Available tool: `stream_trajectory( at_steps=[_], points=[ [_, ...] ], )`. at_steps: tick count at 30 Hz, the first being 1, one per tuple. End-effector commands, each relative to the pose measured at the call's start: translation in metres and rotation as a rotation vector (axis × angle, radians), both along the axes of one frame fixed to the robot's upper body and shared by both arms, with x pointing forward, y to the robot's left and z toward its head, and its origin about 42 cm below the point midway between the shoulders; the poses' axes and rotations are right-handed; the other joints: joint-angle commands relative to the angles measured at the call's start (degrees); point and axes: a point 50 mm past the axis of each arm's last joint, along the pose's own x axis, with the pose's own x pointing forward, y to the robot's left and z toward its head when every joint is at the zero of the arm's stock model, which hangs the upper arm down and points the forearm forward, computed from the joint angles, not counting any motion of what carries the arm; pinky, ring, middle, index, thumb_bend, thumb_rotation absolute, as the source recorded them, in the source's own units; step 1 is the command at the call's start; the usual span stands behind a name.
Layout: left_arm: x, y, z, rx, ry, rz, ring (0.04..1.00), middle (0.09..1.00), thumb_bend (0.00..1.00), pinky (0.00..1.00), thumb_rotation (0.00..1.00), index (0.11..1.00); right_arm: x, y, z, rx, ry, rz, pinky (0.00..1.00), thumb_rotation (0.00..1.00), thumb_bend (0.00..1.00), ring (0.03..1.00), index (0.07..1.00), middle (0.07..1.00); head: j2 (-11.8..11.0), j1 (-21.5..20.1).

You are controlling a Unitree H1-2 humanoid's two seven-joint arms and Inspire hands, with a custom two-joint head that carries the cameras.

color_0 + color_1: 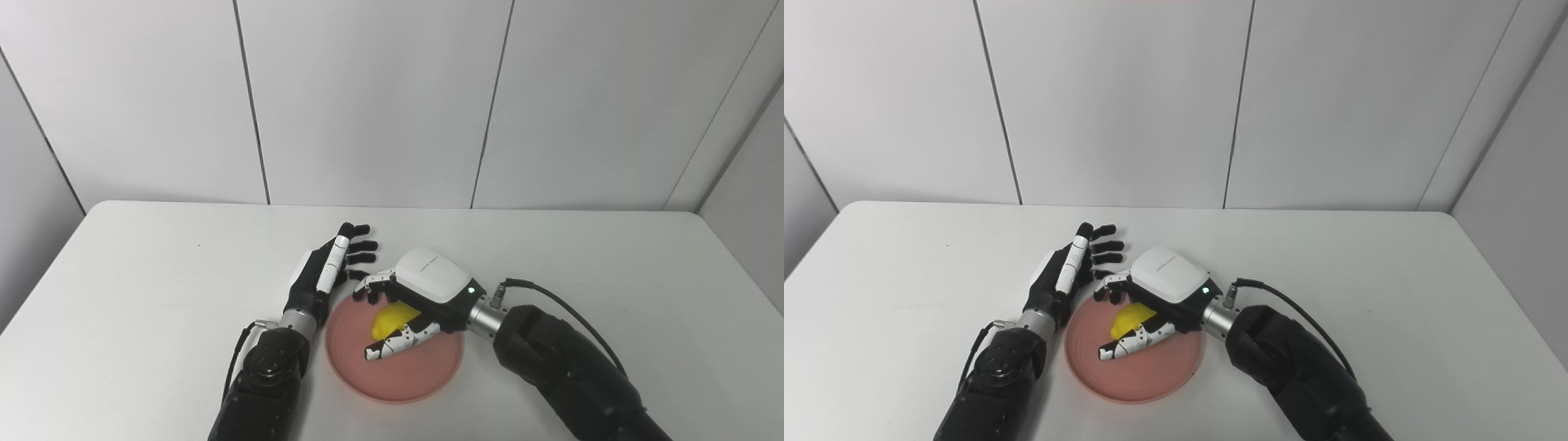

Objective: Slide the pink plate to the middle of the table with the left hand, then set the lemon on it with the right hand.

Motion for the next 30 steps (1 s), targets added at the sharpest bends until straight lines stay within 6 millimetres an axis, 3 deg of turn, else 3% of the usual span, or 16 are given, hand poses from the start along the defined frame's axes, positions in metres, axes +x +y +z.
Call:
stream_trajectory(
  at_steps=[1,6,8,13,18,19,24,30],
  points=[
    [-0.007,0.002,-0.023,0.042,0.113,0.007,0.719,0.735,0.83,0.64,1.00,0.783,0.006,0.000,0.027,0.062,-0.095,0.008,0.48,1.00,1.00,0.547,0.662,0.617,0.09,0.12],
    [-0.008,0.002,-0.022,0.036,0.112,0.012,0.737,0.749,0.83,0.59,1.00,0.771,0.006,-0.007,0.030,0.200,-0.075,-0.051,0.67,1.00,0.97,0.643,0.679,0.648,0.01,0.29],
    [-0.007,0.003,-0.022,0.043,0.100,0.012,0.723,0.751,0.82,0.58,1.00,0.756,0.007,-0.011,0.032,0.296,-0.040,-0.082,0.73,1.00,0.94,0.705,0.725,0.712,-0.03,0.36],
    [-0.007,0.004,-0.020,0.060,0.102,0.021,0.748,0.746,0.85,0.64,1.00,0.786,0.009,-0.025,0.034,0.444,0.044,-0.144,0.72,1.00,0.91,0.804,0.839,0.839,-0.10,0.41],
    [-0.007,0.005,-0.019,0.055,0.090,0.028,0.754,0.747,0.85,0.65,1.00,0.782,0.008,-0.037,0.028,0.615,0.161,-0.233,0.73,1.00,0.94,0.835,0.878,0.875,-0.20,0.57],
    [-0.007,0.005,-0.019,0.054,0.087,0.033,0.760,0.748,0.87,0.68,1.00,0.784,0.008,-0.038,0.025,0.668,0.202,-0.246,0.82,1.00,0.93,0.888,0.908,0.909,-0.19,0.63],
    [-0.008,0.006,-0.015,0.033,0.031,0.066,0.809,0.819,0.84,0.78,1.00,0.808,0.003,-0.044,0.005,0.915,0.373,-0.346,0.96,1.00,0.83,0.956,0.950,0.953,-0.04,0.77],
    [-0.008,0.010,-0.019,-0.022,-0.057,0.137,0.920,0.925,0.82,0.94,1.00,0.903,0.000,-0.043,-0.021,1.097,0.535,-0.485,1.00,1.00,0.87,1.000,0.982,0.982,-0.01,0.81]
  ],
)
